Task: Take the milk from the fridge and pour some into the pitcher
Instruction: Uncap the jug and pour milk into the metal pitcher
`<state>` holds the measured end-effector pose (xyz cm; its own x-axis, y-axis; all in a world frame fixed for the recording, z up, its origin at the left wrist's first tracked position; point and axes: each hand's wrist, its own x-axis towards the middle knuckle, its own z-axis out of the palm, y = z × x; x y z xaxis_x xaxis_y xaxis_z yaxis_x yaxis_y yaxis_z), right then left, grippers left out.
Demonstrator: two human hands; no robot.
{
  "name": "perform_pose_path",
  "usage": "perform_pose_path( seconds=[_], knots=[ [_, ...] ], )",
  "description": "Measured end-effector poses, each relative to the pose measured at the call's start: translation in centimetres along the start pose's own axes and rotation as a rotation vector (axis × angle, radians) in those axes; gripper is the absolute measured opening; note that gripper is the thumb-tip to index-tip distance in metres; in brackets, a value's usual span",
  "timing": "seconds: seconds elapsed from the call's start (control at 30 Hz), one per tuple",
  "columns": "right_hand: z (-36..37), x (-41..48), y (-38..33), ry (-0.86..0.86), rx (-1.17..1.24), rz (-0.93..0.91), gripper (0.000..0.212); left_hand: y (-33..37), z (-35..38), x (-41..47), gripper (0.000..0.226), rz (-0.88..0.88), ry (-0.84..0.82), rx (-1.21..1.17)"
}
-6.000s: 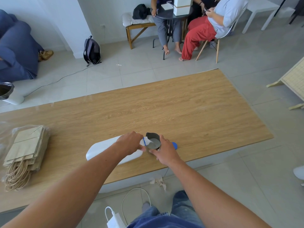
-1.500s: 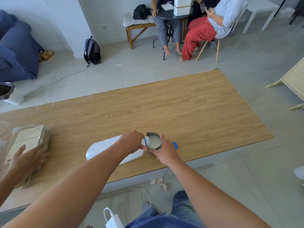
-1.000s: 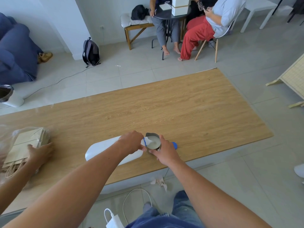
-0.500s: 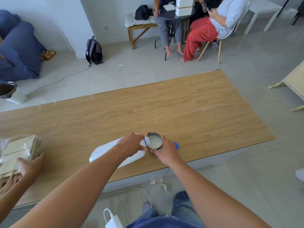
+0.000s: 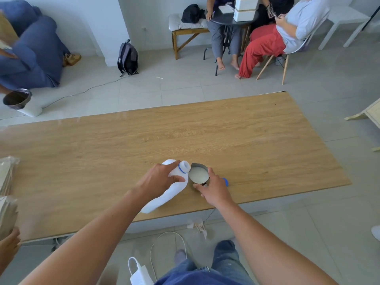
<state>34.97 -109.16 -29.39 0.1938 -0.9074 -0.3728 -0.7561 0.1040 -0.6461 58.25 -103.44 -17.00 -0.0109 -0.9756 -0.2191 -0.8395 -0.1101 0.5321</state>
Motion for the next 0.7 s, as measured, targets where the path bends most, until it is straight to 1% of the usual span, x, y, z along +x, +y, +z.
perform_pose_path(
  seconds=[0.07, 0.2, 0.3, 0.37, 0.53, 0.63, 0.7],
  knots=[
    [0.0, -0.2, -0.1, 0.026, -0.020, -0.011, 0.102, -0.5, -0.9, -0.6, 0.058, -0.010, 0.064, -0.046],
    [0.1, -0.4, -0.4, 0.043, -0.037, -0.028, 0.099, -1.1, -1.8, -2.2, 0.059, -0.099, 0.188, -0.165],
    [0.1, -0.6, -0.6, 0.046, -0.042, -0.022, 0.099, -1.2, -1.4, -3.5, 0.060, -0.150, 0.251, -0.252],
    [0.1, -0.8, -0.9, 0.046, -0.032, -0.023, 0.098, -1.6, -0.7, -4.0, 0.062, -0.172, 0.268, -0.312],
    [0.2, -1.0, -1.4, 0.072, 0.020, -0.033, 0.085, -3.3, 0.6, -5.1, 0.070, -0.194, 0.281, -0.401],
    [-0.1, -0.9, -1.8, 0.015, 0.055, -0.003, 0.091, -4.4, 1.4, -5.5, 0.084, -0.242, 0.286, -0.481],
    [-0.7, -0.8, -1.9, -0.020, 0.039, 0.008, 0.093, -4.8, 2.2, -5.8, 0.089, -0.237, 0.286, -0.520]
  ],
)
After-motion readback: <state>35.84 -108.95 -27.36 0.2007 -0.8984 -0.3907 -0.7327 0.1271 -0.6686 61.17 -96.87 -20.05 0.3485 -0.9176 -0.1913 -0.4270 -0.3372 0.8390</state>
